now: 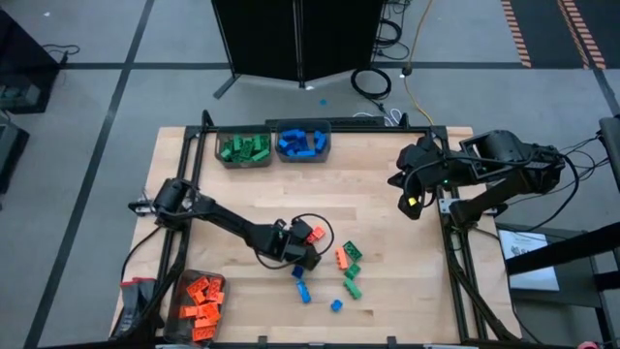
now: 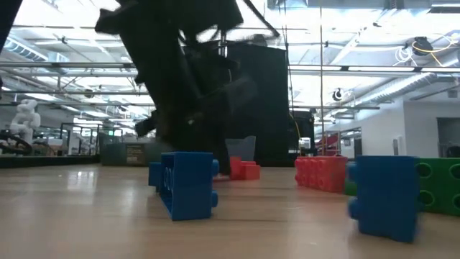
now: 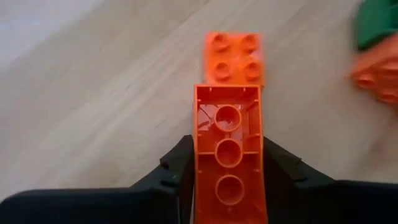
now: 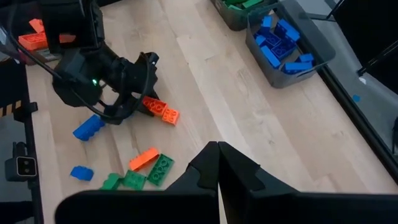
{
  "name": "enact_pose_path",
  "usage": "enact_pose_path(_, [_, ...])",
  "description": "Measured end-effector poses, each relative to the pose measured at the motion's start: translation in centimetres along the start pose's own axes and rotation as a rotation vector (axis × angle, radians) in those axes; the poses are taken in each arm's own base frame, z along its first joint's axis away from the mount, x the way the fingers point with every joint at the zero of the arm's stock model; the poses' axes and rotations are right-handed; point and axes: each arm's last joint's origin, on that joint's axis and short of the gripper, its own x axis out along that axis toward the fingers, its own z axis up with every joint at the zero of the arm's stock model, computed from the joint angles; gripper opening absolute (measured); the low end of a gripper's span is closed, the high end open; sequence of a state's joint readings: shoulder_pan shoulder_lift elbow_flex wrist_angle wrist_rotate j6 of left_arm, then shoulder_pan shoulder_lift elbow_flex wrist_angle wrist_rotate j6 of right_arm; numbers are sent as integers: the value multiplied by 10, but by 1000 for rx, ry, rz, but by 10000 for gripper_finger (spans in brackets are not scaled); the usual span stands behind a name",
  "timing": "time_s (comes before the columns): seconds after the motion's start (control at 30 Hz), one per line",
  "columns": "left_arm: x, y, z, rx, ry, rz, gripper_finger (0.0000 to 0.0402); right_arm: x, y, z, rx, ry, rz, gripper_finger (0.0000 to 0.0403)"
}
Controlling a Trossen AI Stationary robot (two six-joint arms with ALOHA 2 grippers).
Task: Sort blocks
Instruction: Put the orange gamepiece into the bottom black bin
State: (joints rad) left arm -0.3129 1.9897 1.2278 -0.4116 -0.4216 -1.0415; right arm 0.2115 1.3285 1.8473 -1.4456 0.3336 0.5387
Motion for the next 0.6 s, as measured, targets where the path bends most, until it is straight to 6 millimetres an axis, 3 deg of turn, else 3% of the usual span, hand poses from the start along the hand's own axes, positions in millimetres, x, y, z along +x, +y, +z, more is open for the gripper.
enact_pose_path(0.23, [-46, 3, 26, 46, -84, -69, 117, 0, 0, 0, -9, 0, 0, 0])
enact_pose_path(0.37, [-85, 13, 36, 52, -103, -80, 117, 0, 0, 0, -25, -2, -1, 0])
enact_pose_path(0.6, [-160, 35, 20, 84, 19, -149, 117, 0, 0, 0, -27, -4, -4, 0])
